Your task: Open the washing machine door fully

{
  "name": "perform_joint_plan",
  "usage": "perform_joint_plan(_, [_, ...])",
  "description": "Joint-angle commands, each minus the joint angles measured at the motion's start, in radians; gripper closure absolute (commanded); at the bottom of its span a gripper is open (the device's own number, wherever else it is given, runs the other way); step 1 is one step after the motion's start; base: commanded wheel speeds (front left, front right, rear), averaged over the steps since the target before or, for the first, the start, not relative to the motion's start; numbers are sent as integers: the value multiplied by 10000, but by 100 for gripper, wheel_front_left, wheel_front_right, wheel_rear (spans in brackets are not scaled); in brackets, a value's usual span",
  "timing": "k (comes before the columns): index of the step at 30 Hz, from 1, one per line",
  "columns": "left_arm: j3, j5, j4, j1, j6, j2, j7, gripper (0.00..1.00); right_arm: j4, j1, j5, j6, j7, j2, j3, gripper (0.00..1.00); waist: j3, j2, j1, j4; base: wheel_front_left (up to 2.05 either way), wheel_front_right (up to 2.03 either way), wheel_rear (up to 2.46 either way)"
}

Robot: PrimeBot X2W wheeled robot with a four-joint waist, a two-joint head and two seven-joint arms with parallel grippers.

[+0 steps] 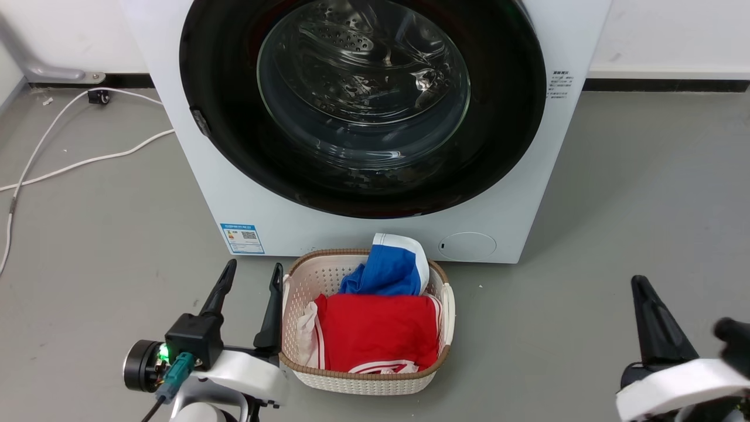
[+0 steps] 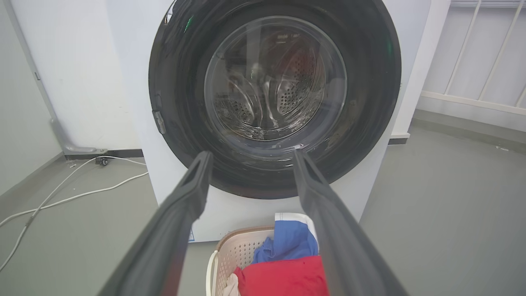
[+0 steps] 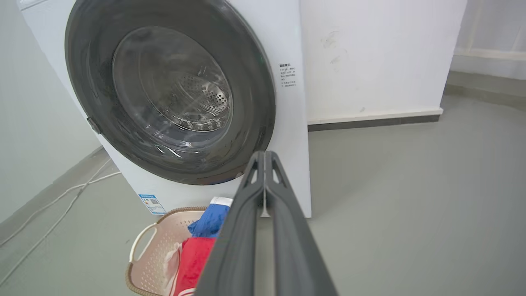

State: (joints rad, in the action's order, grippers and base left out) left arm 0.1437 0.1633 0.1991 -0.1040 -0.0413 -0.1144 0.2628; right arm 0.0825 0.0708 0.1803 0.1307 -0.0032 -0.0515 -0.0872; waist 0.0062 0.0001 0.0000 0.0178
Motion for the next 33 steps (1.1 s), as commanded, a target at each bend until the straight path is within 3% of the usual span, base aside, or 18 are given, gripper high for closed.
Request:
perform_joint_plan(1, [-98,83,-30,53,-9,61,30,0,-179,-136,1231,-1,90,12,-155,100,-4,-1,0,-27,0,0,0])
perform_joint_plan(10, [-305,47,-105,-27,-86,178,30,0,-1196,-656,7287,2,1110,9,-1101,100,118,-1,0,-181,0,0,0])
perform_joint_plan(16, [-331,-31,-279,-257,-151,255,30,0,-2166,-1609,10364,2,2150,9,-2115,100,468,-1,0,-214,0,0,0])
perform_joint_plan(19, [-369,-116,-459,-394,-131,288,29,0,-2774,-2337,11073,2,2739,-80,-2732,100,778,-1,0,-214,0,0,0])
perform_joint_plan(33, [-133,-333,-1529,-1444,-71,519,29,0,-5798,-7297,11102,2,5467,-1615,-3724,100,2915,-1,0,168,0,0,0])
